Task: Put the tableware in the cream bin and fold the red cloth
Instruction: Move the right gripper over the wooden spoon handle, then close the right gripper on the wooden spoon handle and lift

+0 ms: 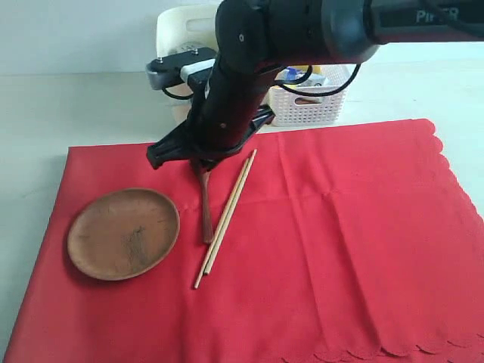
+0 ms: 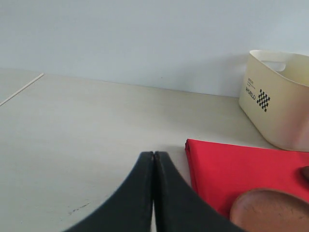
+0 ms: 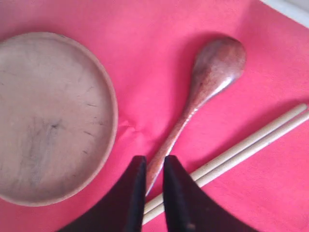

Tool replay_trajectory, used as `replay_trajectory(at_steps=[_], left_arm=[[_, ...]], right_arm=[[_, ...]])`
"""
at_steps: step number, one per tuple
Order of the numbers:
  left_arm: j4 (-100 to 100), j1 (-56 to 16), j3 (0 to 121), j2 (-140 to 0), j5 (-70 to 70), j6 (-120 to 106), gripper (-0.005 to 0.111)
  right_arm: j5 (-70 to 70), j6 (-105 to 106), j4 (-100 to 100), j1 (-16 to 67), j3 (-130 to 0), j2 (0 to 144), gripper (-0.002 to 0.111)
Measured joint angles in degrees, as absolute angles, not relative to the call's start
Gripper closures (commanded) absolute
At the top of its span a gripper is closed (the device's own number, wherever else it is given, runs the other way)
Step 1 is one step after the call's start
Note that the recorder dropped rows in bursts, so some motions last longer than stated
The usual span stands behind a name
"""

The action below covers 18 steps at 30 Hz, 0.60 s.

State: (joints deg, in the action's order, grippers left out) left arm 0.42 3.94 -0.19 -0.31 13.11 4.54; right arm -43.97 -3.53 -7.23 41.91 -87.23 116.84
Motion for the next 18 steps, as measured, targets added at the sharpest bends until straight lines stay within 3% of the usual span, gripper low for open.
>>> replay_trajectory(at_steps=[4,18], left_arm=[[0.42,3.94,-0.19,-0.31,13.11,4.54,0.105],[0.42,3.94,-0.19,-0.31,13.11,4.54,0.105]], right_arm=[[-43.97,-4.35,-6.40,41.91,-87.23,118.12,0.070],[-41.74,-4.25,-5.47,41.91,-87.23,123.67,0.070]])
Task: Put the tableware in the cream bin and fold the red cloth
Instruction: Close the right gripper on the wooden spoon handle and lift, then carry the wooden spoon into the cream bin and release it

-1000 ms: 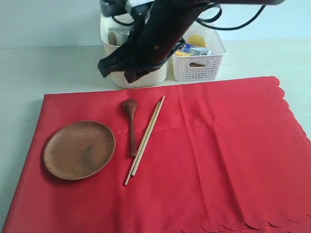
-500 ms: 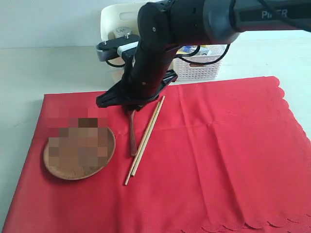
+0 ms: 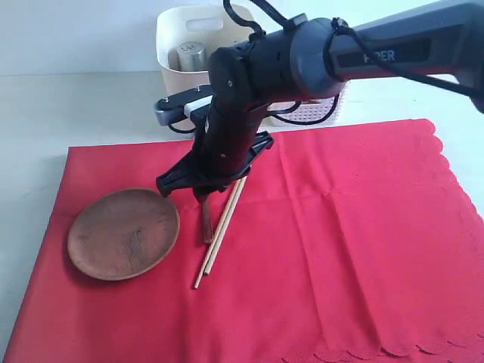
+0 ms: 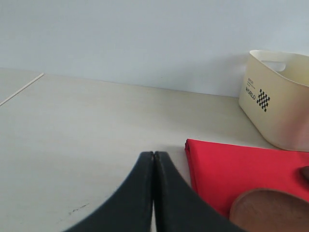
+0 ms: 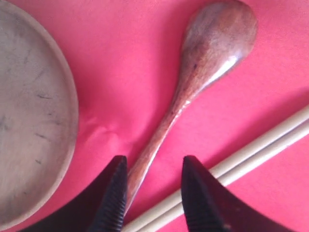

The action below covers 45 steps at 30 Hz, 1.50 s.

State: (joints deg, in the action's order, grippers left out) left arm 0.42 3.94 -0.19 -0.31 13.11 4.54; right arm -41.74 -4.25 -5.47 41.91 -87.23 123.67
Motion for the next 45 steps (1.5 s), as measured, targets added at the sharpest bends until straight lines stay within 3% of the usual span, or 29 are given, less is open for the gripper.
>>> replay_trajectory(at_steps=[22,25,32,45], left_arm=[[0.42,3.94,-0.19,-0.31,13.11,4.54,0.105],[0.42,3.94,-0.19,-0.31,13.11,4.54,0.105],[0.42,3.94,-0.19,-0.31,13.11,4.54,0.105],[0.42,3.94,-0.19,-0.31,13.11,4.54,0.105]], right_arm=[[-34.67,-4.25,-4.33,41.91,-87.23,128.21,0.071],[-34.67,-4.25,-4.33,41.91,-87.23,128.19,0.078],[-35.38,-4.25,-3.72,41.91,-87.35,128.19,0.108],[-37.40,-4.49,-4.27,41.91,-87.35,123.33,0.108]])
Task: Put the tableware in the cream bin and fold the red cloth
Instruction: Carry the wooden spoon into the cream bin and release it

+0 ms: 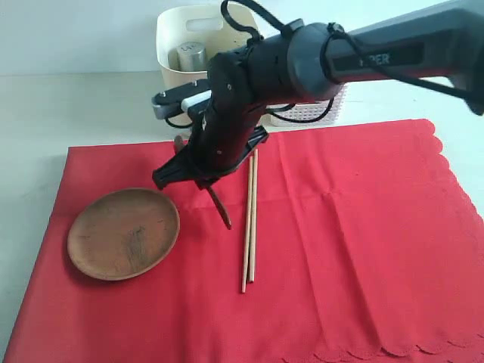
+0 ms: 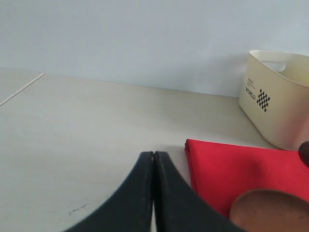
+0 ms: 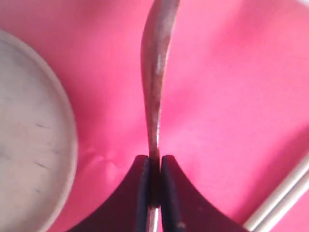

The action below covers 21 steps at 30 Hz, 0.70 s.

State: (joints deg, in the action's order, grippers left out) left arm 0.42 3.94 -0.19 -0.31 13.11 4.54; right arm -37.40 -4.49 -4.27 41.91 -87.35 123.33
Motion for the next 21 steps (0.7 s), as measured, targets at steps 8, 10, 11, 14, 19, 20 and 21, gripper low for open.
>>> replay_trajectory(at_steps=[8,10,11,14,19,20,21], left_arm=[[0.42,3.94,-0.19,-0.31,13.11,4.54,0.105],[0.42,3.94,-0.19,-0.31,13.11,4.54,0.105],[0.42,3.94,-0.19,-0.31,13.11,4.54,0.105],[0.42,3.94,-0.19,-0.31,13.11,4.54,0.105],[0.42,3.94,-0.19,-0.31,13.11,4.54,0.105],[0.42,3.94,-0.19,-0.31,13.11,4.54,0.105],[0.42,3.94,-0.19,-0.31,13.11,4.54,0.105]], right_arm=[[-31.38,-4.49,-4.50,41.91,-87.35,116.44,0.108],[-27.81,-4.49,-4.50,41.91,-87.35,114.10,0.108],[-24.79,-4.49,-4.50,41.91,-87.35,112.71,0.108],[-19.96,-4.98,-4.50,41.15,-87.35,110.10,0.108],[-14.70,-5.54,-4.50,35.84,-87.52,108.45,0.108],[-14.46,-5.54,-4.50,35.10,-88.02,108.55,0.108],[-13.29,-5.54,-4.50,34.18,-88.86,108.93,0.108]])
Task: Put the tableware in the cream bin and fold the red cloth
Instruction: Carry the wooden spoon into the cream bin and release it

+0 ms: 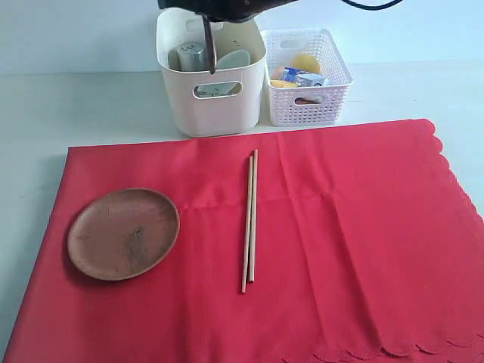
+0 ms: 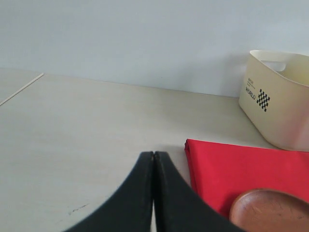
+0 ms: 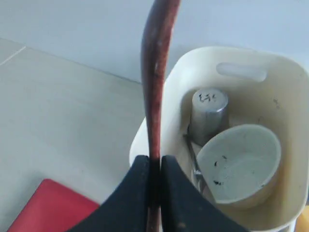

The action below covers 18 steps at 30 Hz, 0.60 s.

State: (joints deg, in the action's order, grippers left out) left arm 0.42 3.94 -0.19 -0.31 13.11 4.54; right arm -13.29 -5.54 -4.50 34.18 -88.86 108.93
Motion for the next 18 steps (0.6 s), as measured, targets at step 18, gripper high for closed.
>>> replay_trajectory(at_steps=[18], left_arm=[[0.42,3.94,-0.19,-0.31,13.11,4.54,0.105]], right_arm=[[5.60,-6.60,-4.50,31.77,-93.29,119.60,0.108]])
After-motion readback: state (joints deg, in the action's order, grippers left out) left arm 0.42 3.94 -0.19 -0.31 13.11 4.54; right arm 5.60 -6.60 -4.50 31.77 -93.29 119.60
